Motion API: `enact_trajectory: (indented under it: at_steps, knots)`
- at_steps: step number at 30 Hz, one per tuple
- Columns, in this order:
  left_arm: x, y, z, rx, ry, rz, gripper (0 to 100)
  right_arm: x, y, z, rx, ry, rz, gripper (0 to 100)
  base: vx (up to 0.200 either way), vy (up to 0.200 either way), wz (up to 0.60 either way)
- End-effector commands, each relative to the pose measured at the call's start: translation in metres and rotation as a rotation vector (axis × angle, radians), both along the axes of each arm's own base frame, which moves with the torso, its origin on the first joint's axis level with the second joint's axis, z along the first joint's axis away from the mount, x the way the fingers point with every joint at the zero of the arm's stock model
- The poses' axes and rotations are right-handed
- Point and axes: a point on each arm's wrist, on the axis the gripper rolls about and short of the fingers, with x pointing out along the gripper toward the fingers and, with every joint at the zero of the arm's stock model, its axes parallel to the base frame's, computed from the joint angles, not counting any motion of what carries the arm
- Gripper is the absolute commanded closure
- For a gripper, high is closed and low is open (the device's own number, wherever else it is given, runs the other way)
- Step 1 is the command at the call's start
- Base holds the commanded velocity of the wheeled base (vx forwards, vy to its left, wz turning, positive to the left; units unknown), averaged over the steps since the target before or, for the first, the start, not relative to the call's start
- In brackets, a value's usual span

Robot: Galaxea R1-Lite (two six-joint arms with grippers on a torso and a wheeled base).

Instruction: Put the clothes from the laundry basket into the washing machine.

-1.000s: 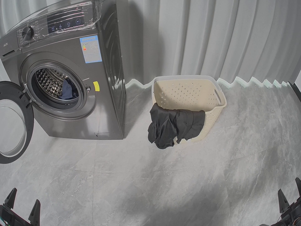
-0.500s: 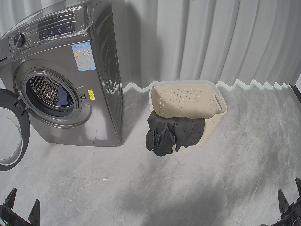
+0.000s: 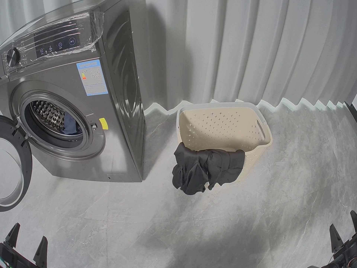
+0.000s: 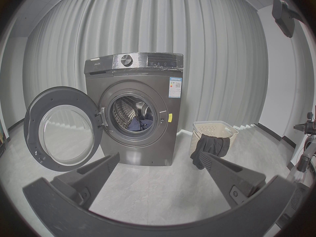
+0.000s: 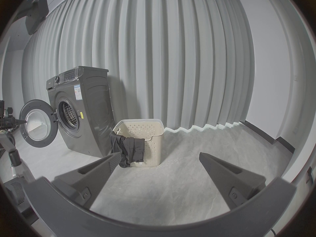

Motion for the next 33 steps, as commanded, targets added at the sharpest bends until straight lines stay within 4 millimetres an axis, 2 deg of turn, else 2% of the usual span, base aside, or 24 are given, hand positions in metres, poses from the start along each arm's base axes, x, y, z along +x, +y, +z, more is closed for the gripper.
enact_trajectory:
  at_steps: [1, 13, 19, 25, 33]
  knots:
    - [0.0, 0.0, -0.0044, -0.001, 0.0, 0.0, 0, 0.0, 0.0, -0.0047, 0.0, 0.0, 0.001, 0, 0.0, -0.2, 0.0]
    - [0.0, 0.0001, -0.0044, -0.001, 0.0, 0.003, 0, 0.0, 0.0, -0.0047, 0.0, 0.0, 0.001, 0, 0.0, -0.2, 0.0]
    - [0.0, 0.0001, -0.0044, -0.001, 0.0, 0.005, 0, 0.0, 0.0, -0.0047, -0.001, 0.0, 0.001, 0, 0.0, 0.0, 0.0]
    - [0.0, 0.0001, -0.0044, -0.001, 0.0, 0.006, 0, 0.0, 0.0, -0.0047, -0.001, 0.0, 0.001, 0, 0.2, 0.0, 0.0]
    - [0.0, 0.0002, -0.0044, 0.001, 0.0, 0.008, 0, -0.0002, 0.0001, -0.0046, -0.001, 0.001, 0.005, 0, 0.0, 0.0, 0.0]
